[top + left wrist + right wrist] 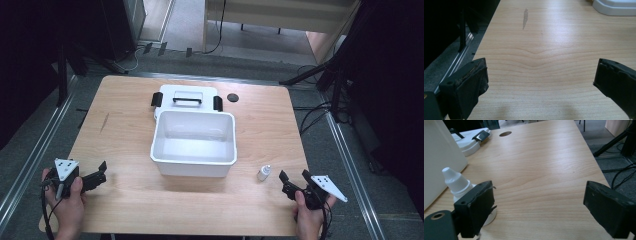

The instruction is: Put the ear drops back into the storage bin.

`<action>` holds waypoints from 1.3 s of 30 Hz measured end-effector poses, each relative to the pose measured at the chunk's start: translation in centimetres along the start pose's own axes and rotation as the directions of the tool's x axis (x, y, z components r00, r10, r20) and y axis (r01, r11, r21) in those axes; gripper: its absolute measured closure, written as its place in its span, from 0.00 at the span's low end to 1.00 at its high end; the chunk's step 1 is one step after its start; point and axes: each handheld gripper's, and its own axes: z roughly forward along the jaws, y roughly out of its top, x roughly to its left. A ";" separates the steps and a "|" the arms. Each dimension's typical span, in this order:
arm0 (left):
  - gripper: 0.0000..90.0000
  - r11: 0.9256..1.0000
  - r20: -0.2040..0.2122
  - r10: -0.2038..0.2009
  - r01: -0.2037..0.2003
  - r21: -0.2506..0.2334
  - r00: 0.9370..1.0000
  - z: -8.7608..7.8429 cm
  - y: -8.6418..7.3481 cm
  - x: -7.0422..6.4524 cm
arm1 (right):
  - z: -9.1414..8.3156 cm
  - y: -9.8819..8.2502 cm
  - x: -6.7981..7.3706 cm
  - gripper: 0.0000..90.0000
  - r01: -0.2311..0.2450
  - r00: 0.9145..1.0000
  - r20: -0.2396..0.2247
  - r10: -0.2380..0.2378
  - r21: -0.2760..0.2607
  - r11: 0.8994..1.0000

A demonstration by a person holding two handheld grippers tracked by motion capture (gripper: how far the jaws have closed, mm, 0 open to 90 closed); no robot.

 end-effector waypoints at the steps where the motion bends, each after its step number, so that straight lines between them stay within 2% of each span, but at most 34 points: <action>1: 0.00 1.000 0.000 0.000 0.000 0.000 1.000 0.0 0.0 0.0 | 0.0 0.0 0.0 0.11 0.000 1.000 0.000 0.000 0.000 1.000; 2: 0.00 1.000 0.000 -0.001 0.001 0.000 1.000 0.0 0.0 0.0 | 0.1 0.0 0.1 0.14 0.010 1.000 0.004 -0.010 0.008 1.000; 4: 0.00 1.000 0.002 0.001 -0.001 -0.002 1.000 0.0 0.0 0.0 | 0.1 0.0 0.2 0.14 0.008 1.000 -0.001 -0.008 0.012 1.000; 6: 0.00 1.000 0.003 -0.001 0.001 -0.003 1.000 0.0 0.0 0.0 | 0.2 0.1 0.1 0.15 0.011 1.000 -0.028 -0.010 0.023 1.000; 7: 0.00 1.000 0.003 -0.002 0.002 -0.002 1.000 0.0 0.0 0.0 | 0.0 0.3 -0.1 0.18 -0.009 0.999 -0.037 0.010 0.027 1.000; 10: 0.00 1.000 0.003 0.001 -0.001 -0.001 1.000 0.0 0.0 0.0 | -0.1 0.5 -0.3 0.19 -0.024 0.998 -0.057 0.026 0.035 0.999; 12: 0.00 1.000 0.002 0.002 -0.002 -0.002 1.000 0.0 0.0 0.0 | -0.5 1.3 -0.2 0.23 -0.006 0.996 -0.087 0.011 0.056 0.998; 14: 0.00 1.000 0.001 0.003 -0.003 0.000 1.000 0.0 0.0 -0.1 | -0.5 1.6 -0.2 0.23 0.005 0.996 -0.087 0.000 0.063 0.998; 16: 0.00 1.000 0.002 0.003 -0.003 0.000 1.000 0.0 0.0 -0.1 | -0.7 2.2 -0.1 0.25 0.014 0.994 -0.107 -0.005 0.076 0.997; 18: 0.00 1.000 0.003 0.003 -0.003 -0.001 1.000 0.0 0.0 -0.1 | -0.8 2.8 0.0 0.27 0.028 0.995 -0.100 -0.018 0.099 0.995; 19: 0.00 1.000 0.003 0.005 -0.005 -0.002 1.000 0.0 0.0 -0.1 | -0.7 3.5 0.3 0.27 0.062 0.993 -0.111 -0.048 0.128 0.990; 21: 0.00 1.000 0.004 0.005 -0.005 -0.002 1.000 0.0 0.0 -0.1 | -0.7 3.8 0.4 0.27 0.077 0.992 -0.115 -0.060 0.146 0.986; 22: 0.00 1.000 0.005 0.004 -0.004 -0.002 1.000 0.0 0.0 -0.1 | -0.7 4.2 0.7 0.27 0.112 0.988 -0.121 -0.092 0.173 0.978; 24: 0.00 1.000 0.005 0.004 -0.004 -0.002 1.000 0.0 0.0 -0.1 | -0.5 5.2 1.3 0.27 0.197 0.975 -0.148 -0.166 0.232 0.952; 25: 0.00 1.000 0.004 0.005 -0.005 0.002 1.000 0.0 0.0 0.0 | -0.5 6.2 2.0 0.26 0.260 0.960 -0.183 -0.213 0.293 0.920; 26: 0.00 1.000 0.005 0.006 -0.006 0.003 1.000 0.0 0.0 0.0 | -0.5 6.2 2.0 0.26 0.260 0.960 -0.183 -0.213 0.293 0.920; 27: 0.00 1.000 0.006 0.006 -0.006 0.003 1.000 0.0 0.0 -0.1 | -0.4 6.5 2.3 0.26 0.285 0.953 -0.198 -0.231 0.315 0.906; 28: 0.00 1.000 0.009 0.008 -0.008 0.003 1.000 0.1 0.0 0.0 | -0.3 7.0 2.7 0.26 0.315 0.943 -0.217 -0.252 0.346 0.884; 29: 0.00 1.000 0.009 0.009 -0.009 0.004 1.000 0.1 0.0 0.0 | -0.1 7.6 3.3 0.26 0.357 0.930 -0.236 -0.283 0.385 0.851; 30: 0.00 1.000 0.010 0.008 -0.008 0.006 1.000 0.1 0.0 0.0 | 0.2 8.4 4.3 0.26 0.410 0.909 -0.274 -0.313 0.464 0.785; 31: 0.00 1.000 0.010 0.007 -0.007 0.006 1.000 0.1 0.0 0.0 | 0.2 8.4 4.3 0.26 0.410 0.909 -0.274 -0.313 0.464 0.785; 32: 0.00 1.000 0.011 0.005 -0.005 0.008 1.000 0.0 0.0 0.0 | 0.7 9.2 5.3 0.26 0.461 0.887 -0.311 -0.341 0.546 0.700; 33: 0.00 1.000 0.011 0.005 -0.005 0.008 1.000 0.0 0.0 0.0 | 0.7 9.2 5.3 0.26 0.461 0.887 -0.311 -0.341 0.546 0.700; 34: 0.00 1.000 0.012 0.004 -0.004 0.008 1.000 0.1 0.0 0.0 | 0.9 9.4 5.7 0.26 0.472 0.882 -0.320 -0.347 0.580 0.664; 35: 0.00 1.000 0.011 0.004 -0.004 0.006 1.000 0.1 0.0 0.0 | 1.3 9.8 6.3 0.26 0.474 0.880 -0.317 -0.354 0.635 0.610; 36: 0.00 1.000 0.011 0.004 -0.004 0.006 1.000 0.0 0.0 0.0 | 1.6 10.1 6.6 0.26 0.473 0.879 -0.313 -0.359 0.662 0.581; 37: 0.00 1.000 0.011 0.002 -0.002 0.005 1.000 0.1 0.0 0.0 | 1.9 10.3 7.0 0.24 0.469 0.879 -0.305 -0.367 0.695 0.545; 38: 0.00 1.000 0.011 -0.002 0.002 0.003 1.000 0.1 0.0 0.0 | 2.3 10.6 7.4 0.22 0.474 0.873 -0.305 -0.380 0.710 0.520; 39: 0.00 1.000 0.011 -0.002 0.002 0.004 1.000 0.1 0.0 0.0 | 3.0 11.0 8.2 0.22 0.462 0.880 -0.310 -0.360 0.736 0.495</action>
